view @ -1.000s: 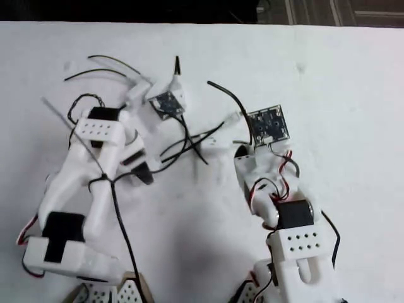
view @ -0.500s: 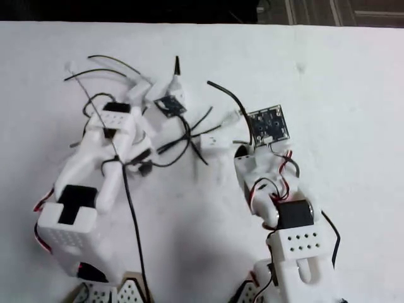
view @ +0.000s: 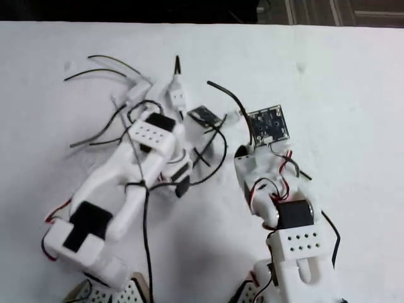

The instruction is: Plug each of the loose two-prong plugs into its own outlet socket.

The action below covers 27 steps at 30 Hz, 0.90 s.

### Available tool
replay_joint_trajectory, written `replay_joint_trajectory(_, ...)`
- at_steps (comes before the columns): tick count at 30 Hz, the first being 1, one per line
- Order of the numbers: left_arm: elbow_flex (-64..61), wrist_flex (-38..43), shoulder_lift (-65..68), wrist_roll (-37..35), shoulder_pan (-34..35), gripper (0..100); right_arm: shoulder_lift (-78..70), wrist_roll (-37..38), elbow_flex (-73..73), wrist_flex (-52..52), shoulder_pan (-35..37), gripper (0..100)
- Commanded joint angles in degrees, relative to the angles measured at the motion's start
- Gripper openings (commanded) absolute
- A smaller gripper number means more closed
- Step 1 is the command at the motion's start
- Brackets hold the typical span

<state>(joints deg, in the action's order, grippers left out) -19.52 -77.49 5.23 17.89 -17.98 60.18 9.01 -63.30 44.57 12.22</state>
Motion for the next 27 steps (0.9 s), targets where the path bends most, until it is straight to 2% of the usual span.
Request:
replay_joint_trajectory(1,-0.09,-0.7,-7.34,-0.35,0.57,26,0.57,0.35,0.44,-0.84,-0.4,1.7)
replay_joint_trajectory(9,-1.23,-6.86,-22.46,2.81,2.59,26,0.57,0.35,0.44,-0.75,-0.57,1.7)
replay_joint_trajectory(12,-3.87,-6.77,-28.7,3.08,6.73,26,0.57,0.35,0.44,-0.66,-0.4,1.7)
replay_joint_trajectory(17,-11.52,-5.1,-41.63,5.36,17.45,26,1.01,0.35,1.85,1.89,0.57,1.7)
replay_joint_trajectory(21,-22.24,1.67,-52.88,7.03,27.21,26,0.75,0.35,5.54,6.81,6.46,1.7)
replay_joint_trajectory(27,-38.33,11.34,-64.48,9.23,39.87,26,0.57,0.18,8.7,10.77,20.53,1.7)
